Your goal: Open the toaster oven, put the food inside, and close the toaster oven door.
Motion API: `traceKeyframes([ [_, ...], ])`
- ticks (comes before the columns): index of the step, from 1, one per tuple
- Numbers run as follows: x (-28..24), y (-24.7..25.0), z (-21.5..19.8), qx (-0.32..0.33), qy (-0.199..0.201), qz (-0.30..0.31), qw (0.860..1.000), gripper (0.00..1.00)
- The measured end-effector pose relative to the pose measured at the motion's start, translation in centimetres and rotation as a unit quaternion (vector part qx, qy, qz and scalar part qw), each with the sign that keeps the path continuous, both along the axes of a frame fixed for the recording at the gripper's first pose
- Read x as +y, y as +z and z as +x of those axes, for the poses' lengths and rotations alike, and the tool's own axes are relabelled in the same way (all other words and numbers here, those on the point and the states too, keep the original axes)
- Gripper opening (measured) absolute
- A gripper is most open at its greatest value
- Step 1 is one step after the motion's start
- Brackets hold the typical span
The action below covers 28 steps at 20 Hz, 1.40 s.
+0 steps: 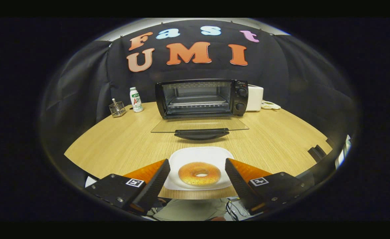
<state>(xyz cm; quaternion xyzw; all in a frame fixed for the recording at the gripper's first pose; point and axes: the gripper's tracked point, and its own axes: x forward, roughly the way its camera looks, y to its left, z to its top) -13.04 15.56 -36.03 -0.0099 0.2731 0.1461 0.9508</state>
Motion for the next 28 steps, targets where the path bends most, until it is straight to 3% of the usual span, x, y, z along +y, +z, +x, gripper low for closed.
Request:
traceKeyframes([
  [13,0.6,-3.4,-0.9,0.040,0.008,-0.025,0.999,0.99],
  [15,0.7,-3.2,-0.7,0.037,0.011,-0.025,0.999,0.85],
  [21,1.1,-2.1,-0.1,0.028,0.014,-0.012,0.999,0.58],
  [28,2.0,3.0,4.0,-0.012,0.010,0.018,1.000,0.53],
])
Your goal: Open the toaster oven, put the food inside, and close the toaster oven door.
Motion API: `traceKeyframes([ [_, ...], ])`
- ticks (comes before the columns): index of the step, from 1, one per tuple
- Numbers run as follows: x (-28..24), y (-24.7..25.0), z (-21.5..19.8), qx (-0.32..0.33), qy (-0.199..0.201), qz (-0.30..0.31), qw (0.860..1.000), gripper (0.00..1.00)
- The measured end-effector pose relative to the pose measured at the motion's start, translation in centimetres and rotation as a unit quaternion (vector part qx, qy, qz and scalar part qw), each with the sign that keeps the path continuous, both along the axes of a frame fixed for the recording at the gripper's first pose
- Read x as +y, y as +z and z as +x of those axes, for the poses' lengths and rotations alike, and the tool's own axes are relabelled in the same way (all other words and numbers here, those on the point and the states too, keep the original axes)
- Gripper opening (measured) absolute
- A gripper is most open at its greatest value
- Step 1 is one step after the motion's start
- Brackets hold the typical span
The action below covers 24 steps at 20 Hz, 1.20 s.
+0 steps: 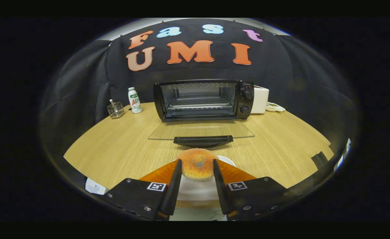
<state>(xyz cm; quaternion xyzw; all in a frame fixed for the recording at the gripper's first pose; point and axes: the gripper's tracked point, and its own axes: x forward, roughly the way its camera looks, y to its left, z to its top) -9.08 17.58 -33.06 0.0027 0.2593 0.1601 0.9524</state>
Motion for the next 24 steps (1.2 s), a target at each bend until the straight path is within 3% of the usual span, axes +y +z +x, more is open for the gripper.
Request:
traceKeyframes([
  [9,2.3,5.0,9.9,-0.048,-0.026,0.029,0.998,0.53],
  [16,6.0,6.0,16.8,-0.021,-0.039,0.141,0.989,0.53],
  [24,7.4,5.1,22.4,0.020,-0.061,0.225,0.972,0.52],
])
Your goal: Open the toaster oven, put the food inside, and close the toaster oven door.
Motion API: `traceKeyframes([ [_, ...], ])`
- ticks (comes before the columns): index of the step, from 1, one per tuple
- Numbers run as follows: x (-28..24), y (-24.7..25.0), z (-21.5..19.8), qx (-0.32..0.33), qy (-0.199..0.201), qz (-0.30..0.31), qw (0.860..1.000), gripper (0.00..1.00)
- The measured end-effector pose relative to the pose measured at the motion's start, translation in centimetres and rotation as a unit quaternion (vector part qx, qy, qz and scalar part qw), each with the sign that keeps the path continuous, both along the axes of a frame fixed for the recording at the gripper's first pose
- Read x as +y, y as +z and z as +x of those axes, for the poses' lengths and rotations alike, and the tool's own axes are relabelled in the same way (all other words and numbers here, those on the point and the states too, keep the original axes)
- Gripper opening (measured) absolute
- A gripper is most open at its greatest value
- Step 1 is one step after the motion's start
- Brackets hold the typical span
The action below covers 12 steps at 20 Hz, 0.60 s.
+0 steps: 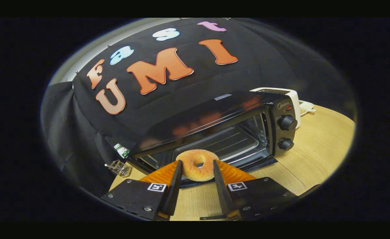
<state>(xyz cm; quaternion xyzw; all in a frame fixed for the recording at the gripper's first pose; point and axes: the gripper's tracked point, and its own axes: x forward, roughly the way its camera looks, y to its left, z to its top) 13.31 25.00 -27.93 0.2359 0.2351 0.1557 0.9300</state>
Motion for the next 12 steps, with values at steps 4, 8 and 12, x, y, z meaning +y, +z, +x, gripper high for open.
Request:
traceKeyframes([
  [4,0.8,-0.9,2.1,0.020,-0.003,0.026,0.999,0.52],
  [8,1.5,-1.9,3.7,0.030,-0.006,0.049,0.998,0.53],
  [12,2.2,-2.2,5.3,0.045,-0.011,0.092,0.995,0.53],
])
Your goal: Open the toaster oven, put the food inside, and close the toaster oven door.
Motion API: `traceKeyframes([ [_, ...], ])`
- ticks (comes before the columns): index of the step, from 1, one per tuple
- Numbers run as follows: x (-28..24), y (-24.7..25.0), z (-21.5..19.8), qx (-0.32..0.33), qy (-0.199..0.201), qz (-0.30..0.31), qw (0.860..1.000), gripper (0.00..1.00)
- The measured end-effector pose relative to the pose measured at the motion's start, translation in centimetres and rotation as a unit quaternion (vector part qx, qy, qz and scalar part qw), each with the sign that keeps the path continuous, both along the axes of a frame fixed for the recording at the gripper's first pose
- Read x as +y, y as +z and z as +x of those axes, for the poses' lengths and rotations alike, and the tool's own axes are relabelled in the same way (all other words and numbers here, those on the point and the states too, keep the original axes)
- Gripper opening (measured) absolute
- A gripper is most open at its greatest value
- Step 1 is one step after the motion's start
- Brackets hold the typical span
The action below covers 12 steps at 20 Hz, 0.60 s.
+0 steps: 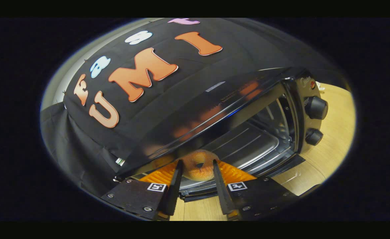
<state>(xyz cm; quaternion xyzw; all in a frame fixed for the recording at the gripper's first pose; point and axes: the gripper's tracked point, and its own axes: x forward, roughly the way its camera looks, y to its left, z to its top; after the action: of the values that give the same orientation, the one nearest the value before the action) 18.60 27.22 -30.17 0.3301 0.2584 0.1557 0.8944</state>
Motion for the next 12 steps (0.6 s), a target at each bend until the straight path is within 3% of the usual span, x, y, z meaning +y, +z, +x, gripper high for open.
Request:
traceKeyframes([
  [2,0.0,-0.5,0.3,0.003,-0.002,-0.003,1.000,0.56],
  [4,0.1,-0.6,-0.1,-0.003,0.001,-0.021,1.000,0.66],
  [8,-1.3,-0.1,-1.1,-0.023,-0.008,-0.061,0.998,0.96],
  [12,-2.3,0.4,-4.1,-0.033,0.002,-0.082,0.996,0.98],
])
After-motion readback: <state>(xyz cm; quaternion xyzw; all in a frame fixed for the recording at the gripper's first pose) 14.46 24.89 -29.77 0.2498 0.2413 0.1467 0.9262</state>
